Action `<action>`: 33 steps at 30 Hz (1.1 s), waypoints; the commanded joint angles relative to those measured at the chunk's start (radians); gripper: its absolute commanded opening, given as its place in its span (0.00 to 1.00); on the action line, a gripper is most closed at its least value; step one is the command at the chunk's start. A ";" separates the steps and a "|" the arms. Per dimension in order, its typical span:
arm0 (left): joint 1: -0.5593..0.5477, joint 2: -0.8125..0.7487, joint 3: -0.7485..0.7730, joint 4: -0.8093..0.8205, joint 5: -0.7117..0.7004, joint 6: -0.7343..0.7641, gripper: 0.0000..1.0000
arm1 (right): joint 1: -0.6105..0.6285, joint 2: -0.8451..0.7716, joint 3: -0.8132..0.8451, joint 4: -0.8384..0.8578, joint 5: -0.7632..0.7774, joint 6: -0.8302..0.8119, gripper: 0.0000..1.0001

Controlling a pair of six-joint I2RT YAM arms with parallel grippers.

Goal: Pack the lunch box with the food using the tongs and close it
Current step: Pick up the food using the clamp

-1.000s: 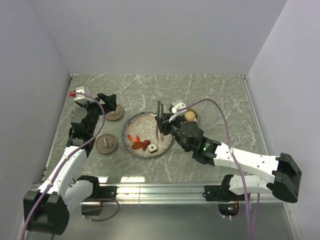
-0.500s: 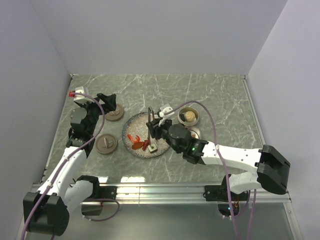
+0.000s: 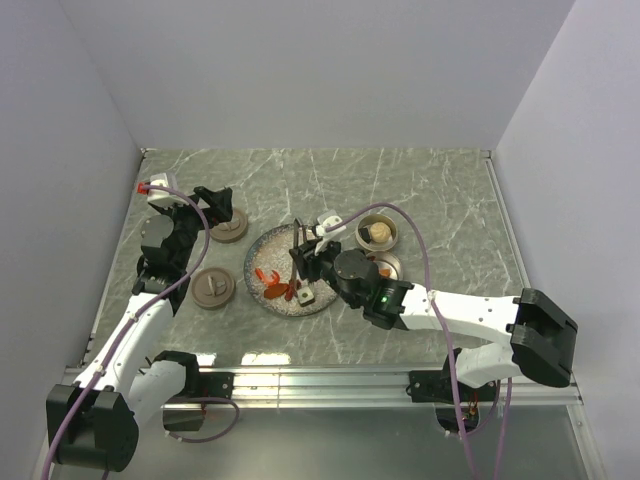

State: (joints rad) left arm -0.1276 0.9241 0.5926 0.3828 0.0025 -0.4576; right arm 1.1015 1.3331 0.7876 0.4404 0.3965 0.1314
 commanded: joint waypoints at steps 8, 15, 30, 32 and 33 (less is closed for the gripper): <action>0.002 -0.016 -0.011 0.039 0.001 0.000 0.99 | 0.027 0.012 0.039 0.032 0.053 -0.004 0.49; 0.002 -0.018 -0.013 0.041 0.001 -0.001 0.99 | 0.035 0.031 0.039 0.027 0.070 -0.004 0.49; 0.002 -0.019 -0.013 0.041 0.001 -0.001 0.99 | 0.057 0.025 0.044 0.017 0.130 -0.021 0.49; 0.002 -0.019 -0.013 0.039 0.001 -0.001 0.99 | 0.057 0.018 0.041 0.018 0.130 -0.023 0.49; 0.002 -0.019 -0.014 0.039 0.001 -0.001 0.99 | 0.058 0.018 0.041 0.020 0.133 -0.023 0.49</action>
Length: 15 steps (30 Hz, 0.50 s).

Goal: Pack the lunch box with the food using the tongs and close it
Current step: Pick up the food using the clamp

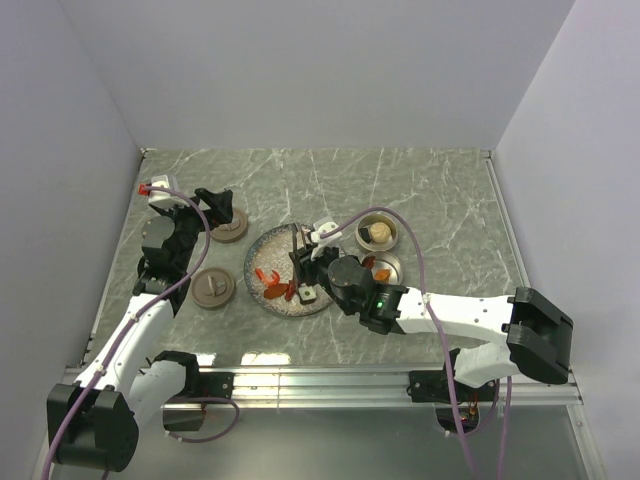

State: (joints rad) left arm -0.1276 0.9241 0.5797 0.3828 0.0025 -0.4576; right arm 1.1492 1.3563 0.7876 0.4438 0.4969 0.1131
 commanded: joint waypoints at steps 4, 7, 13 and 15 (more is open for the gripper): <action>0.002 -0.021 -0.001 0.039 0.001 -0.001 1.00 | 0.014 0.001 0.045 0.015 0.034 -0.004 0.49; 0.002 -0.022 -0.001 0.039 0.001 0.000 0.99 | 0.020 -0.006 0.048 0.015 0.040 -0.013 0.49; 0.002 -0.022 -0.001 0.039 0.001 -0.001 1.00 | 0.032 -0.022 0.044 0.019 0.058 -0.024 0.50; 0.002 -0.024 -0.001 0.039 0.001 -0.001 0.99 | 0.033 -0.026 0.042 0.024 0.063 -0.026 0.50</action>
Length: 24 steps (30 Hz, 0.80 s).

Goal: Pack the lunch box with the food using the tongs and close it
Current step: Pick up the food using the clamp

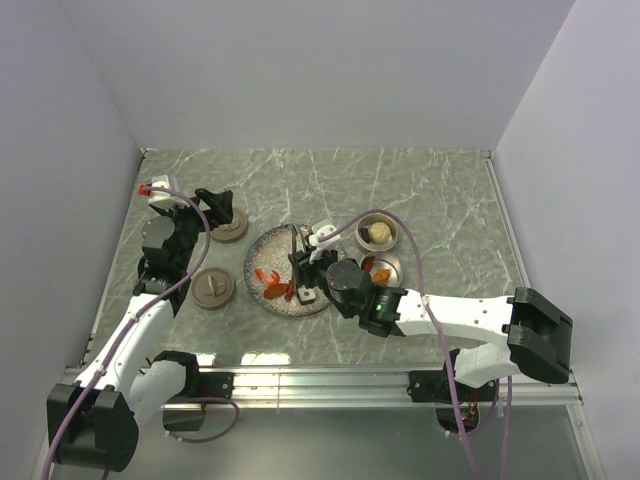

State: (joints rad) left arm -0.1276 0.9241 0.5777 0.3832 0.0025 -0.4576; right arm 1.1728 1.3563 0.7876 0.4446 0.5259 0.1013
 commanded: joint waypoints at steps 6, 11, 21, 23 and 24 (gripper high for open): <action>0.002 -0.022 0.001 0.039 0.001 -0.003 0.99 | 0.021 -0.036 0.041 0.039 0.055 -0.031 0.50; 0.002 -0.022 0.001 0.040 0.001 -0.001 1.00 | 0.030 -0.052 0.032 0.063 0.072 -0.046 0.50; 0.002 -0.021 0.001 0.042 0.002 -0.003 1.00 | 0.034 -0.030 0.041 0.063 0.068 -0.049 0.50; 0.002 -0.021 0.002 0.040 0.002 -0.004 0.99 | 0.034 -0.019 0.045 0.054 0.062 -0.035 0.50; 0.002 -0.021 0.002 0.040 0.001 -0.004 0.99 | 0.034 -0.008 0.050 0.046 0.060 -0.031 0.50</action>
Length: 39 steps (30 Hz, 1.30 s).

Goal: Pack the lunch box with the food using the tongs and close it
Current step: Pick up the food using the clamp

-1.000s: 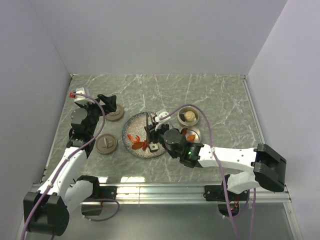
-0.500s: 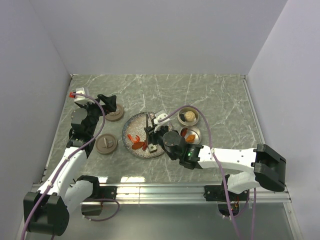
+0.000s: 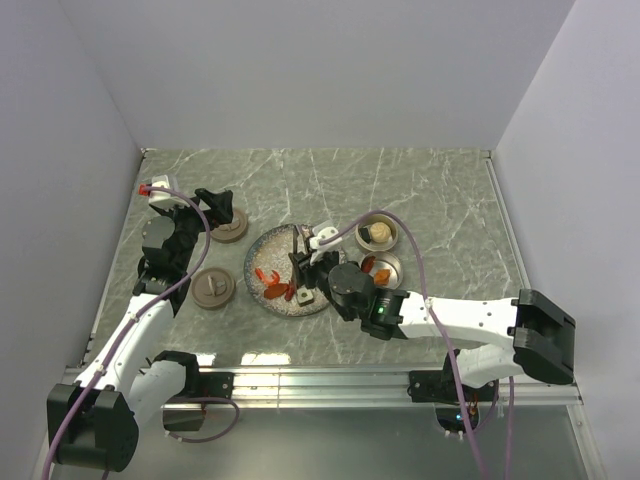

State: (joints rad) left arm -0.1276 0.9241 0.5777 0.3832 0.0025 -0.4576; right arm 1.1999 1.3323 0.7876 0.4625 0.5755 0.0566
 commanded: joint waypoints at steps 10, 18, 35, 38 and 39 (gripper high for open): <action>0.002 -0.022 0.002 0.039 0.001 -0.003 1.00 | 0.007 0.059 0.067 -0.001 -0.008 0.041 0.50; 0.002 -0.021 0.001 0.040 0.001 -0.004 0.99 | 0.006 0.047 0.062 -0.012 0.004 0.054 0.50; 0.002 -0.025 -0.001 0.039 0.001 -0.006 0.99 | 0.009 0.018 0.068 0.002 0.012 0.037 0.50; 0.002 -0.024 -0.001 0.039 0.001 -0.004 1.00 | 0.007 0.030 0.073 -0.004 0.015 0.038 0.50; 0.000 -0.025 -0.001 0.039 0.001 -0.004 0.99 | 0.007 0.031 0.073 -0.005 0.017 0.038 0.50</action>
State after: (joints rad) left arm -0.1276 0.9241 0.5777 0.3832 0.0025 -0.4576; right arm 1.2003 1.3640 0.8188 0.4313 0.5682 0.0914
